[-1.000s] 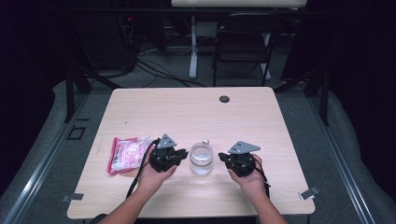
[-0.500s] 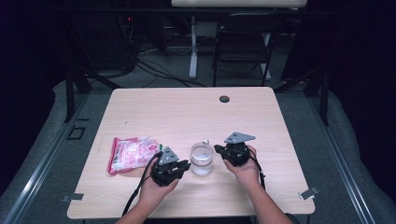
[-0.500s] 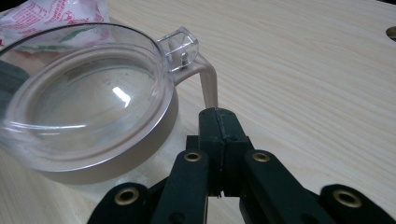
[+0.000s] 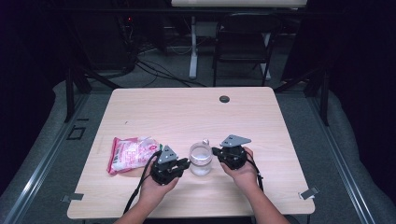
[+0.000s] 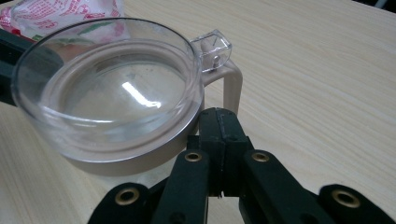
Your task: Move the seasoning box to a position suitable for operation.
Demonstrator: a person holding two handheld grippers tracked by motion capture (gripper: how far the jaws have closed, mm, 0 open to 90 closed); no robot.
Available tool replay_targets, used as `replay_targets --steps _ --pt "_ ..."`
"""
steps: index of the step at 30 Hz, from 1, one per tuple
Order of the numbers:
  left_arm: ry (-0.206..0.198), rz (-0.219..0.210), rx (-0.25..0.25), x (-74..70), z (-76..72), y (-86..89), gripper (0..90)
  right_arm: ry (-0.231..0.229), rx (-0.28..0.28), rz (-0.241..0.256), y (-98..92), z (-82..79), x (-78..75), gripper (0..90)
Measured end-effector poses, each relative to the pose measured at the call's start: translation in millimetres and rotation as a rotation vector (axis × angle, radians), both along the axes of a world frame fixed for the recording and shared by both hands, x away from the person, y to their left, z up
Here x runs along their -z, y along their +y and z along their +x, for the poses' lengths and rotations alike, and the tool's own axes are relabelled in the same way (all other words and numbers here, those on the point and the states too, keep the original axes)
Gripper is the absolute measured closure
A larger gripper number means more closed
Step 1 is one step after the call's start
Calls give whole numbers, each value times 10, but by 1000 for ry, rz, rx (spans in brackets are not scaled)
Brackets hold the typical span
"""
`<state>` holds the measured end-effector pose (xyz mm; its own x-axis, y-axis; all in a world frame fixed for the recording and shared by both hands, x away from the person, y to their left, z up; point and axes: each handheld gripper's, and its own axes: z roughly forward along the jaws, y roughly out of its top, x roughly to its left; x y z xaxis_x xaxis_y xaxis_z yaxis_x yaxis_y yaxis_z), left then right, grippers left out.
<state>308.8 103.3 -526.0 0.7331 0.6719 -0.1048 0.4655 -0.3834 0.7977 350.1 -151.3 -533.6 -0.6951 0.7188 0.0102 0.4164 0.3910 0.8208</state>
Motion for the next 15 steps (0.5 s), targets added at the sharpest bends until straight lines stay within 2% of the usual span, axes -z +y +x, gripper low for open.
replay_targets --steps 5,8,9,10,11,12,13,14,15 --pt "9 12 -15 -7 57 48 808 -4 3 -4 17 -87 -15 900" --pt "7 22 -48 -14 102 95 820 1 -10 2 32 -119 -17 900" --pt "7 20 -61 -13 117 110 835 2 -33 3 59 -154 -19 900" --pt "3 24 -70 -13 133 130 835 2 -33 3 59 -154 -19 900" --pt "9 10 -85 -10 159 167 837 -1 -68 -2 98 -190 -21 900" --pt "9 10 -85 -10 159 167 837 -1 -68 -2 98 -190 -21 900" --pt "14 -3 -74 -9 181 197 829 0 -109 8 143 -218 -21 900" --pt "14 -3 -74 -9 181 197 812 0 -109 8 143 -218 -21 900" --pt "9 -1 -74 -10 181 195 808 -9 -150 2 195 -236 -25 885"
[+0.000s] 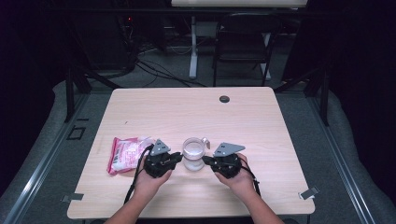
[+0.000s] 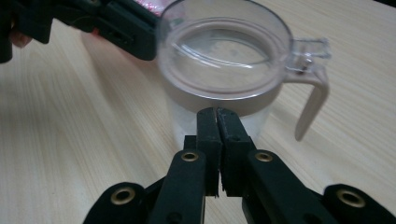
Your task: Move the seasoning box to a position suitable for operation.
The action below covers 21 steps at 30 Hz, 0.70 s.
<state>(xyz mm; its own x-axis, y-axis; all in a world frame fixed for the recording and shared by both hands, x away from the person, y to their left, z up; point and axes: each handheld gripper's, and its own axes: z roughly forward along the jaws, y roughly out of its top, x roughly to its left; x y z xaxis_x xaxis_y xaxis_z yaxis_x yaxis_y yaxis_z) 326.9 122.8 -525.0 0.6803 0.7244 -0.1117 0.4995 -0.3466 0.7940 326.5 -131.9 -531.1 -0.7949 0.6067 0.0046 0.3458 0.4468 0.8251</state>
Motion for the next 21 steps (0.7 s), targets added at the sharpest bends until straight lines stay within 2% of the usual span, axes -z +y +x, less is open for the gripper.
replay_targets --steps 1,2,5,6,8,10,11,12,17,21 --pt "0 0 0 0 0 0 807 0 0 0 0 0 0 885" --pt "-11 4 -8 -2 -11 -1 803 -23 8 -35 12 -11 -6 881" --pt "-19 7 -6 -10 -34 16 780 -17 39 -37 -33 9 -2 879" --pt "-21 7 -8 -12 -53 34 774 -7 92 -33 -105 67 7 853" --pt "-20 6 -9 -14 -66 53 766 -8 114 -26 -128 93 16 843" --pt "-26 0 -23 -9 -101 87 730 1 157 -29 -196 232 77 822" --pt "-26 0 -23 -9 -101 87 715 1 157 -29 -196 232 77 822" --pt "-34 -3 -33 -9 -134 127 692 15 167 -28 -207 332 127 793" --pt "-49 -12 -59 3 -176 212 598 24 173 -25 -168 449 164 752" --pt "-49 -11 -94 21 -220 306 557 29 159 -68 -53 565 216 749"
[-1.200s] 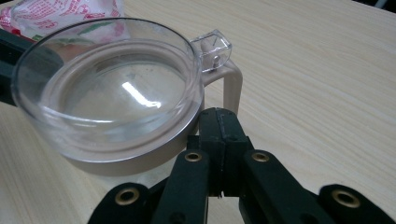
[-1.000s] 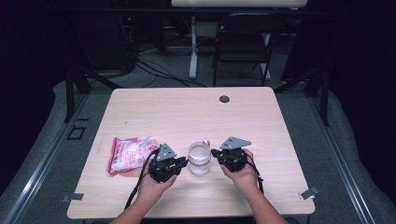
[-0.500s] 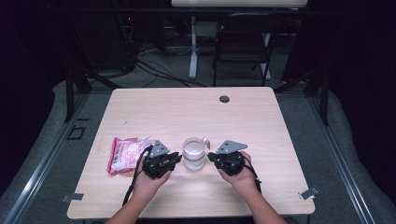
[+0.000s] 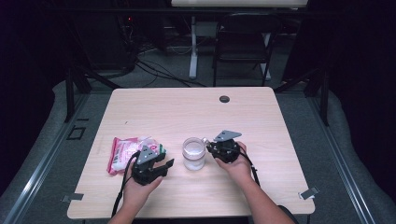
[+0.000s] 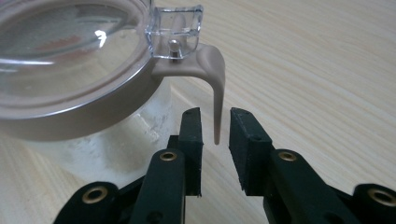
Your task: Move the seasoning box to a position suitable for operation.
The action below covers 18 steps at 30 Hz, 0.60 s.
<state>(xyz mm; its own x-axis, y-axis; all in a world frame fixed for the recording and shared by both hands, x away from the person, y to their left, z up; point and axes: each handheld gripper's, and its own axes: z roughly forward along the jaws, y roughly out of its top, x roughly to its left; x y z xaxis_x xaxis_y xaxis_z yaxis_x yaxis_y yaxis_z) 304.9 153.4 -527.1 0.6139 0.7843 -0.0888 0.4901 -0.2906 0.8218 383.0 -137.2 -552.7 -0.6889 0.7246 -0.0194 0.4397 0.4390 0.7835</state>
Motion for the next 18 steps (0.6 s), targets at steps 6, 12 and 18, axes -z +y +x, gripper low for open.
replay_targets --steps 6,12,18 --pt "-16 -2 -34 -2 -68 114 516 17 -3 -13 96 87 36 771" --pt "-22 -16 -53 -24 -101 190 511 34 12 -18 119 147 37 838" --pt "-29 -28 -50 -54 -76 206 509 32 19 -47 120 104 20 847"
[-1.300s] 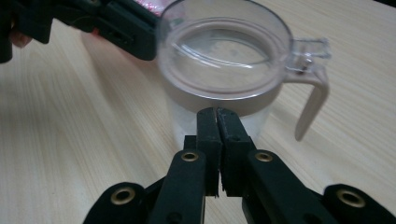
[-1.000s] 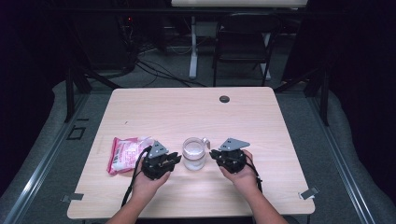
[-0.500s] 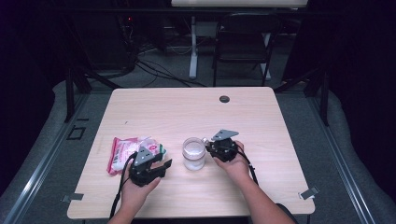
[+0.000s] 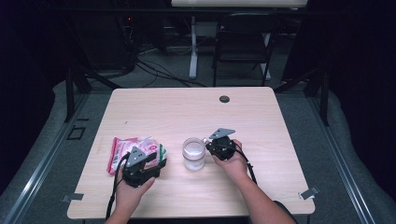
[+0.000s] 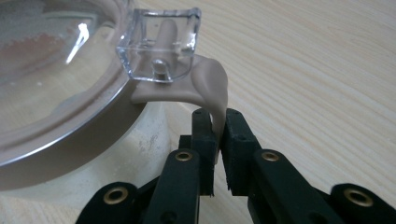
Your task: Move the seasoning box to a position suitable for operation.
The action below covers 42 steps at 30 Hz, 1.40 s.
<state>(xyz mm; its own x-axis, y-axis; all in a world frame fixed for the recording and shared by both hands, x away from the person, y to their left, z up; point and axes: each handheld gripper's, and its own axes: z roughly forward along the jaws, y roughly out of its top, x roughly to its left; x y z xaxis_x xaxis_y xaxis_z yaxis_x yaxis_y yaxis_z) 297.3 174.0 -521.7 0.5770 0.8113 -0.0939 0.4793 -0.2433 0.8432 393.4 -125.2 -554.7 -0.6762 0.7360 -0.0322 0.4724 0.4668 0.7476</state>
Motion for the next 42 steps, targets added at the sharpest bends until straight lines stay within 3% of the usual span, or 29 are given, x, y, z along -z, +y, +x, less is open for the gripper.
replay_targets --steps 7,16,17,24,28,29,35,38,42 --pt "-4 -18 36 -29 84 -87 509 -7 35 -35 -35 -183 -18 838" --pt "-20 -41 97 -89 242 -273 507 -10 61 -62 -95 -539 -33 815" --pt "-26 -60 113 -103 278 -311 501 -3 55 -56 -121 -614 -36 806" --pt "-44 -50 140 -142 372 -405 499 -1 52 -52 -139 -713 -37 793" --pt "-45 -75 138 -170 408 -419 499 27 47 -20 -205 -761 -87 738" --pt "-39 -81 141 -189 420 -408 499 42 46 23 -267 -804 -140 694" --pt "-25 -121 124 -221 431 -360 499 47 65 77 -375 -885 -301 596" --pt "-7 -166 122 -235 428 -338 504 35 75 75 -395 -889 -404 597" --pt "-17 -171 115 -250 419 -315 529 -7 63 93 -416 -845 -581 627"
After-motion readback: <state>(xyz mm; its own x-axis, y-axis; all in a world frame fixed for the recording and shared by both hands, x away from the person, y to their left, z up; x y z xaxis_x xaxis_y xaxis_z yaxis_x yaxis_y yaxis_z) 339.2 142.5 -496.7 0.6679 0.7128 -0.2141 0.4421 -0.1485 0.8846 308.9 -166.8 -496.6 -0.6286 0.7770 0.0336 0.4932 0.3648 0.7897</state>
